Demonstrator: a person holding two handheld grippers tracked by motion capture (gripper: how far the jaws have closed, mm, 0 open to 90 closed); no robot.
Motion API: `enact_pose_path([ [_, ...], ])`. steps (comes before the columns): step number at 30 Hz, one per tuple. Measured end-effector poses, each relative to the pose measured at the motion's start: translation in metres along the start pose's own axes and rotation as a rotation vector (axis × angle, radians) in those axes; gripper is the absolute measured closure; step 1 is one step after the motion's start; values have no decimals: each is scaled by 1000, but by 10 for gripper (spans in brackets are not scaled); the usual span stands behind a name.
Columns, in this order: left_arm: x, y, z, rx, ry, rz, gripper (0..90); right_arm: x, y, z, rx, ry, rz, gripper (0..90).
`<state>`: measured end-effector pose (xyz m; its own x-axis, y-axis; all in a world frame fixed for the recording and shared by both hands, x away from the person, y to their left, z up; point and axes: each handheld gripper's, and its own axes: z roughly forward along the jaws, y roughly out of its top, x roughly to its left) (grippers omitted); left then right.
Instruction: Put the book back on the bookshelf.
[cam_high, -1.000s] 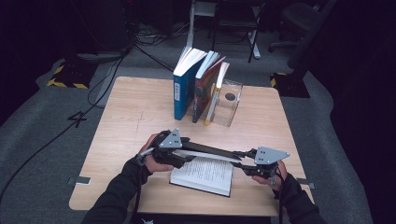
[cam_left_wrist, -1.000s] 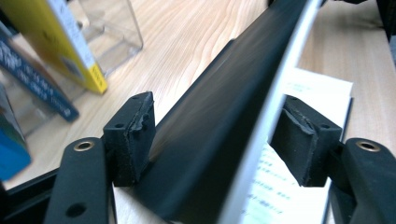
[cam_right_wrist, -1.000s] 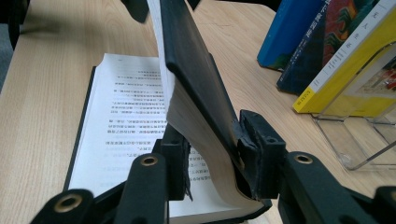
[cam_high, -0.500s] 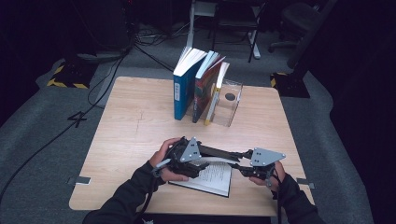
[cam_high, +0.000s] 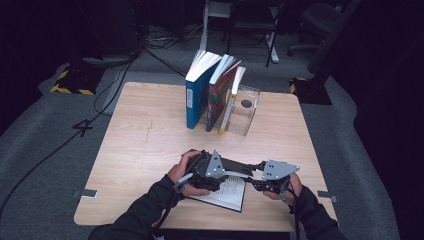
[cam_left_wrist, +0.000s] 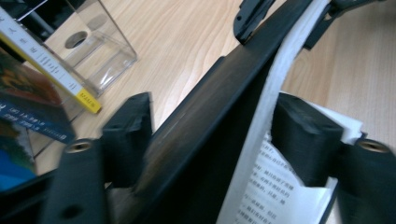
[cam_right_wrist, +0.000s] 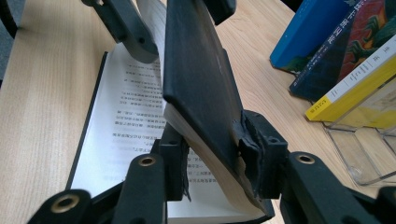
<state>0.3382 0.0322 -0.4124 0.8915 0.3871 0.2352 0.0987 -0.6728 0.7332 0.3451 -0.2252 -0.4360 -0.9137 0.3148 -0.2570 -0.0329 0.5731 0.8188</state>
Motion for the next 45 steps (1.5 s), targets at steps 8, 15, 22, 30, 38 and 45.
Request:
enact_pose_path([
  [8,-1,-1,-3,18,-21,38,540,1,-2,4,-8,14,18,540],
  [15,9,-7,-9,-46,-76,-2,556,-17,-23,13,18,17,93,570],
  [22,14,-8,-9,-50,-71,-42,443,-10,-19,16,25,-23,35,644],
  [30,14,-8,-11,0,-23,13,411,-4,-9,13,56,-25,-19,677],
  [38,11,-13,-13,-29,-15,31,573,-8,-10,13,28,-29,47,610],
  [45,24,-28,-23,-135,-17,-75,578,-24,-16,-13,-32,-106,149,415],
])
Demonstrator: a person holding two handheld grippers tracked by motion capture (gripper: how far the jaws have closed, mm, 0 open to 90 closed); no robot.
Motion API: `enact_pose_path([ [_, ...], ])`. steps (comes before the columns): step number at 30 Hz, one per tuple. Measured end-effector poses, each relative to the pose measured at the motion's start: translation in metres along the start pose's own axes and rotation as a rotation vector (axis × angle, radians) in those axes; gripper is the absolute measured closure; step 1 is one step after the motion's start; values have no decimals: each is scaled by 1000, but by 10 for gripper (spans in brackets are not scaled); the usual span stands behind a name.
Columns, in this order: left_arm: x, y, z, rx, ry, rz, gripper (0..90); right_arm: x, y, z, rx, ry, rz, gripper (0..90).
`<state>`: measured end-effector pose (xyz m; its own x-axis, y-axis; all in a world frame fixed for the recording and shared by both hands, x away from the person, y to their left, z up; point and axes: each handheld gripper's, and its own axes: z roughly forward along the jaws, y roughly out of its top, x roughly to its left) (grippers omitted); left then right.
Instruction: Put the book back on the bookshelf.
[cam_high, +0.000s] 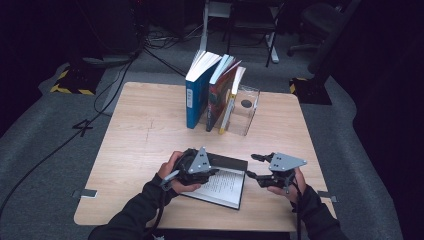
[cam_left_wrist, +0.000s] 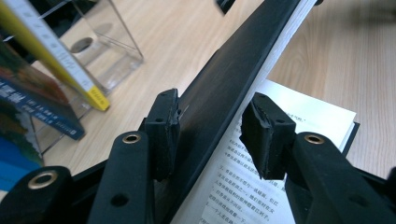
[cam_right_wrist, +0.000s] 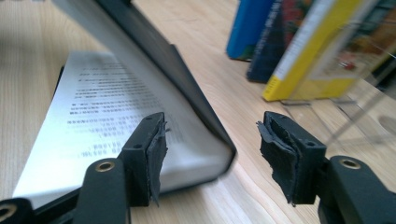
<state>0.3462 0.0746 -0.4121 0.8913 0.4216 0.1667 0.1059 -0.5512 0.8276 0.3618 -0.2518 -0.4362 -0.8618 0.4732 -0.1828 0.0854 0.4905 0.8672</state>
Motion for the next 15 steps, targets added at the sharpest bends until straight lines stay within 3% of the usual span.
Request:
enact_pose_path([
  [3,8,-7,-9,-46,-15,-62,579,-10,-6,-9,-4,-20,48,415],
  [6,13,-14,-15,-91,-22,-115,578,-16,-13,-6,23,-17,97,420],
  [12,21,-24,-24,-152,-24,-165,578,-9,-21,25,123,35,76,378],
  [15,25,-34,-32,-200,-24,-208,578,-6,-20,39,128,66,79,368],
])
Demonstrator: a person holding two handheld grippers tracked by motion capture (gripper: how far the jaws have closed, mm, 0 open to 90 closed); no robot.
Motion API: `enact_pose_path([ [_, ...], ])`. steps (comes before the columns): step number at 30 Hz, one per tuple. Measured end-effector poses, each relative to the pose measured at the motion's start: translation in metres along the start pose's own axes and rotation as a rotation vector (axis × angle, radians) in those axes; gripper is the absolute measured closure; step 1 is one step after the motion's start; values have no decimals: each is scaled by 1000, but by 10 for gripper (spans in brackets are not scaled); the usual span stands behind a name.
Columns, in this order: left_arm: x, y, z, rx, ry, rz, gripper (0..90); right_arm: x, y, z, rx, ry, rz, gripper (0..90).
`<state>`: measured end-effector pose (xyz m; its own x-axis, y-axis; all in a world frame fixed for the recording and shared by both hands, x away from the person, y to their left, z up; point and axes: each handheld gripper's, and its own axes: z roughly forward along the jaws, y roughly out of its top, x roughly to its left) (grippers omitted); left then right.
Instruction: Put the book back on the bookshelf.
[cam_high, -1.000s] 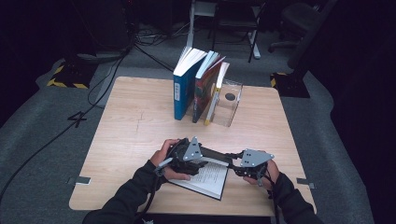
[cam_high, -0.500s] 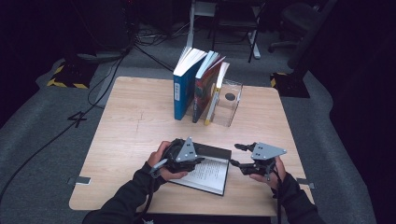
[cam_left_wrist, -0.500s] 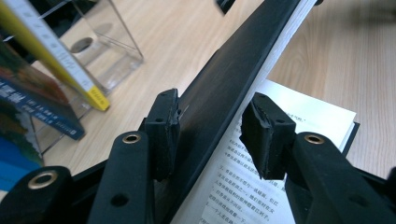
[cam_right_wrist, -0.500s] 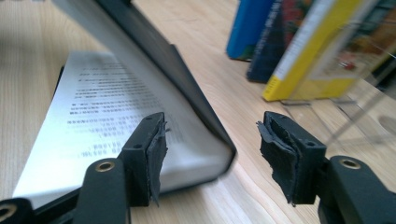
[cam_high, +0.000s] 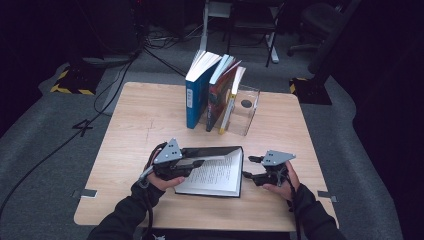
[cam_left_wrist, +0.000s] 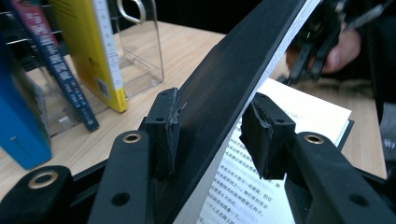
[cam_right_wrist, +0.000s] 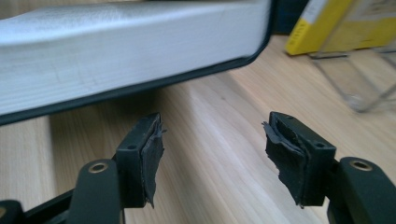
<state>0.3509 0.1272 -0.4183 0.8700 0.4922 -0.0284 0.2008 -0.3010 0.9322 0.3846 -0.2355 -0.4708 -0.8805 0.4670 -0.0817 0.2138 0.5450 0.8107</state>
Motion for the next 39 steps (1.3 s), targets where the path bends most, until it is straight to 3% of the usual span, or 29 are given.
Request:
enact_pose_path([
  [4,2,-4,-4,-22,1,-21,578,8,4,8,-29,44,-11,348],
  [6,0,-6,-4,-30,5,-10,577,16,12,5,-99,77,-25,376],
  [9,0,-9,-6,-49,-1,-6,576,24,17,1,-119,38,-56,373],
  [12,-1,-9,-4,-73,-14,-25,576,26,18,-5,-155,25,-37,370],
  [18,2,-8,9,-143,-97,-95,578,25,19,-31,-221,-5,-14,360],
  [21,2,-8,14,-160,-113,-115,576,22,20,-41,-238,-22,-13,358],
  [26,3,-11,6,-142,-110,-92,556,22,29,-40,-262,-25,-11,360],
  [29,-3,-12,-1,-101,-86,-27,558,27,41,-37,-272,-41,-24,376],
  [36,-10,-18,-14,-67,-37,11,570,34,62,-27,-290,-35,-25,369],
  [39,-12,-20,-14,-61,-36,4,556,36,69,-24,-284,-38,-39,366],
])
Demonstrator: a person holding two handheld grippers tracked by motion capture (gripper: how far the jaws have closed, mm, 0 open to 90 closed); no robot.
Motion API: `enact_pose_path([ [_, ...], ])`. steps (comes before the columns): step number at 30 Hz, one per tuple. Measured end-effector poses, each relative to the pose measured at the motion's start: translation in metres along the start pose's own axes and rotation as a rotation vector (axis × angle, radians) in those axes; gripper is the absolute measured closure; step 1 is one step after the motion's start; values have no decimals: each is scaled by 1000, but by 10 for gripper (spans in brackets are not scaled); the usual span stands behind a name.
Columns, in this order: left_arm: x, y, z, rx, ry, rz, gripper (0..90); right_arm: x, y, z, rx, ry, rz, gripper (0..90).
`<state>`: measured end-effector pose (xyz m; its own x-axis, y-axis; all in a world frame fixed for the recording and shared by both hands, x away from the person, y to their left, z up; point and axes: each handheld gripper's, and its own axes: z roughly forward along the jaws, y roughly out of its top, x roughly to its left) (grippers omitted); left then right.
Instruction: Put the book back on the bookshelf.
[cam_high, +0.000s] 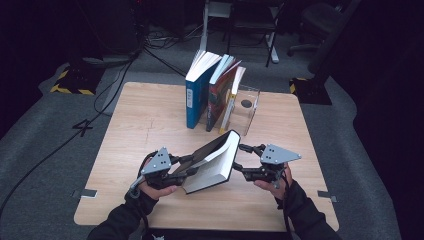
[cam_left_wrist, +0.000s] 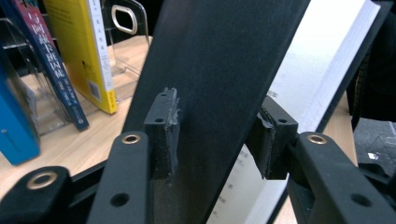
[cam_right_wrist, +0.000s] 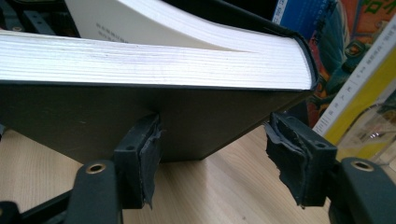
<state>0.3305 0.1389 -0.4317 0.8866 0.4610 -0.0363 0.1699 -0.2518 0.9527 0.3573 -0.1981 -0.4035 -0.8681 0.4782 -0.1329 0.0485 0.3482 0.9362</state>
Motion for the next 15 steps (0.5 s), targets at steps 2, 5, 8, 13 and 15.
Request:
enact_pose_path([
  [2,-5,-1,1,16,4,19,553,1,2,1,3,2,-1,363],
  [5,-10,-3,4,43,5,47,534,3,5,4,4,1,-4,364],
  [8,-16,-4,7,60,14,67,522,4,6,6,-4,2,-2,370],
  [13,-15,-2,8,86,-10,79,535,3,8,7,-2,-2,-1,374],
  [15,-11,-3,8,63,-31,55,541,2,8,7,-6,4,0,376],
])
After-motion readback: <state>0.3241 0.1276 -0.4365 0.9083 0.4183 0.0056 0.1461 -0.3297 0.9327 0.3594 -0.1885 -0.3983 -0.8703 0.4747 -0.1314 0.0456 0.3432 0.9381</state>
